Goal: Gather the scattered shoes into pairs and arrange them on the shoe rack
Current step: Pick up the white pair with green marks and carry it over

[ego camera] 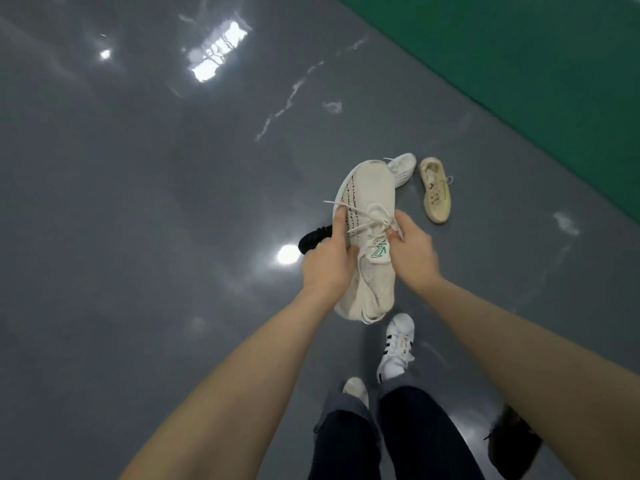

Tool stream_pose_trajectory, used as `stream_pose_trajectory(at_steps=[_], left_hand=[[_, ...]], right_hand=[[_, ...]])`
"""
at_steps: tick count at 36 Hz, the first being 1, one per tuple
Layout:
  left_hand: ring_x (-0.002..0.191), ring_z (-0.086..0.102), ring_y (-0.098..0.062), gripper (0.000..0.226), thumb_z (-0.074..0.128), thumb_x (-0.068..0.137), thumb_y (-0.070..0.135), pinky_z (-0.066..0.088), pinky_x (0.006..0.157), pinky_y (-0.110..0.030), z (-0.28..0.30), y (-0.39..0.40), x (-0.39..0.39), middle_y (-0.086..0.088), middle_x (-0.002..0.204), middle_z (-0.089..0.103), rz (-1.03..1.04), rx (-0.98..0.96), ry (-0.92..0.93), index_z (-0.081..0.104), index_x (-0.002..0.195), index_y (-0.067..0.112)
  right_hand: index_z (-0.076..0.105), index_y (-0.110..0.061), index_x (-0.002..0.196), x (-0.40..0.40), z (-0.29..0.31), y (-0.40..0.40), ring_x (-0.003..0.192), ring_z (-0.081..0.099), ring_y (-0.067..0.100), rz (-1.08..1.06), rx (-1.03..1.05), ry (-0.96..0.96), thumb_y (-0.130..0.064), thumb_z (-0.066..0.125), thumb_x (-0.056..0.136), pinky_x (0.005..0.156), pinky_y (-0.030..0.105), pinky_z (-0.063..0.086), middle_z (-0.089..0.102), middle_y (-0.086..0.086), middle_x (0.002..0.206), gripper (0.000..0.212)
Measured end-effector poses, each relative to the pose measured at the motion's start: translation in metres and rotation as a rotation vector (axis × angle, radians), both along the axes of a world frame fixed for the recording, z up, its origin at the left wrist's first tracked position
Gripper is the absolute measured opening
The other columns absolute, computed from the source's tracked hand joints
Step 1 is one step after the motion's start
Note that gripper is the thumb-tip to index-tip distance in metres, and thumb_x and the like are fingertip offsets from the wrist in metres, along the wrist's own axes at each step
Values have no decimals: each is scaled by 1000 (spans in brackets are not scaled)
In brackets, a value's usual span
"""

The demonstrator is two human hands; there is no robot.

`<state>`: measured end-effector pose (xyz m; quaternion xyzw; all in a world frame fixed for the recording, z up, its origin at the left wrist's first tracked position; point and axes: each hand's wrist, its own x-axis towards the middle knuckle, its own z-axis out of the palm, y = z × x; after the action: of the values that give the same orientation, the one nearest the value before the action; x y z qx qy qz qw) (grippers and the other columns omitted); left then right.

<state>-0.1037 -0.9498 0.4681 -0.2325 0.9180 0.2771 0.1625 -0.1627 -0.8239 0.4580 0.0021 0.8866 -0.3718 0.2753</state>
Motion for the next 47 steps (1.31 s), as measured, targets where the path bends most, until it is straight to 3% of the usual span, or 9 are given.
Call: stream_pose_trajectory(at_steps=[4,13,25,35,40,47], left_hand=[[89,61,-32,68,43,96,29,40,68,-33,15,-29,-32,-10,101,65,30,-31,-17,2,150,31],[88,60,-32,71,43,97,29,39,66,-32,21,-72,-129,-11,99,65,60,-38,-75,-4,150,36],[94,60,-29,71,44,96,28,36,69,-29,8,-109,-220,-6,105,65,131,31,-98,-1,148,43],[81,56,-25,69,44,97,31,39,65,-31,-63,-154,-287,-2,82,57,5,40,-151,-2,147,47],[85,59,-27,69,42,98,27,41,66,-31,-109,-170,-319,-6,95,64,-130,57,-175,-4,147,47],[85,59,-29,65,37,99,22,46,69,-34,-152,-191,-352,-8,100,65,-257,70,-209,2,147,49]], right_hand=[[48,-35,119,-34,18,-29,89,58,28,41,19,16,-25,37,98,79,39,47,64,3,99,26],[45,-18,106,-134,26,-75,87,56,34,246,151,60,-19,35,99,69,38,42,59,7,89,12],[45,-19,116,-229,4,-111,93,59,34,311,180,45,-21,35,98,80,43,48,66,8,100,21],[46,-14,110,-284,-68,-139,93,57,36,185,183,23,-25,39,98,80,45,47,64,12,97,17],[47,-17,105,-293,-113,-158,92,57,35,-36,156,-18,-23,40,97,79,48,48,64,9,97,12],[51,-22,106,-300,-151,-161,90,57,20,-312,-29,-185,-38,32,100,84,42,46,62,-2,96,26]])
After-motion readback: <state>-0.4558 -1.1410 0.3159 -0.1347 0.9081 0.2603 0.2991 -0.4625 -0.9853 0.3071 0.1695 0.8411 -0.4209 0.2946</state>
